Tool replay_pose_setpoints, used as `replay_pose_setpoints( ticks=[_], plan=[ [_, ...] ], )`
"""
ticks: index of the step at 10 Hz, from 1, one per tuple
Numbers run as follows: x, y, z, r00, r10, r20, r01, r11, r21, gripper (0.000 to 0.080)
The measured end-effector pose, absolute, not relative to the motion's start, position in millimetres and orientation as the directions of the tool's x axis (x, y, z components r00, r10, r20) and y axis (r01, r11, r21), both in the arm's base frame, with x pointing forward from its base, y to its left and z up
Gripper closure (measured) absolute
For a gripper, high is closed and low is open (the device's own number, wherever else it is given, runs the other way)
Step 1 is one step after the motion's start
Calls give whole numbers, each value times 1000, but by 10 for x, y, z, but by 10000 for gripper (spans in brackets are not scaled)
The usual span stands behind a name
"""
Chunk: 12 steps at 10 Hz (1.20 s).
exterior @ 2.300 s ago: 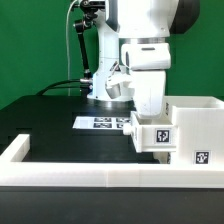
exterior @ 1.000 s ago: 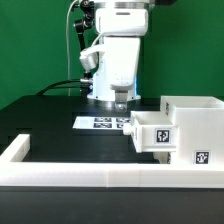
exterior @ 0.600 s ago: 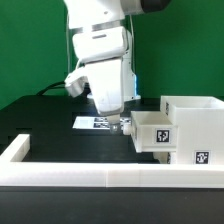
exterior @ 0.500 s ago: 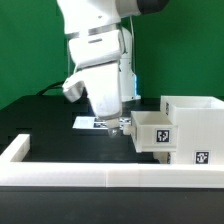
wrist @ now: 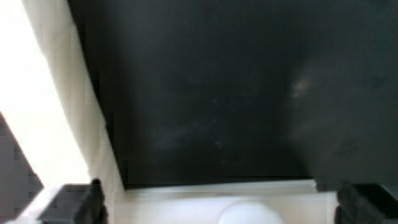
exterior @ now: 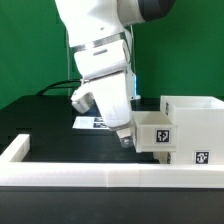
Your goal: Assemble drawer
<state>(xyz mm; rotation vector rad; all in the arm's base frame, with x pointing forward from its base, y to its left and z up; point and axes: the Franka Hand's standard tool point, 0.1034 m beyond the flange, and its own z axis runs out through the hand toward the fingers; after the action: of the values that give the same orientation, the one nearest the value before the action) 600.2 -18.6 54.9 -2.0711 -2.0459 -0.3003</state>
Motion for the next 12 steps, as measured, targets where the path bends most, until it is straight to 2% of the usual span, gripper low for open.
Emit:
replay_pose_setpoints(
  ticks=[4, 6, 12],
  plan=[
    [6005, -164, 543, -15, 961, 278, 1000, 16, -4, 150],
    [6001, 2, 554, -35, 957, 288, 999, 38, -3, 150],
    [6011, 86, 550, -30, 974, 223, 999, 34, -13, 150]
  ],
)
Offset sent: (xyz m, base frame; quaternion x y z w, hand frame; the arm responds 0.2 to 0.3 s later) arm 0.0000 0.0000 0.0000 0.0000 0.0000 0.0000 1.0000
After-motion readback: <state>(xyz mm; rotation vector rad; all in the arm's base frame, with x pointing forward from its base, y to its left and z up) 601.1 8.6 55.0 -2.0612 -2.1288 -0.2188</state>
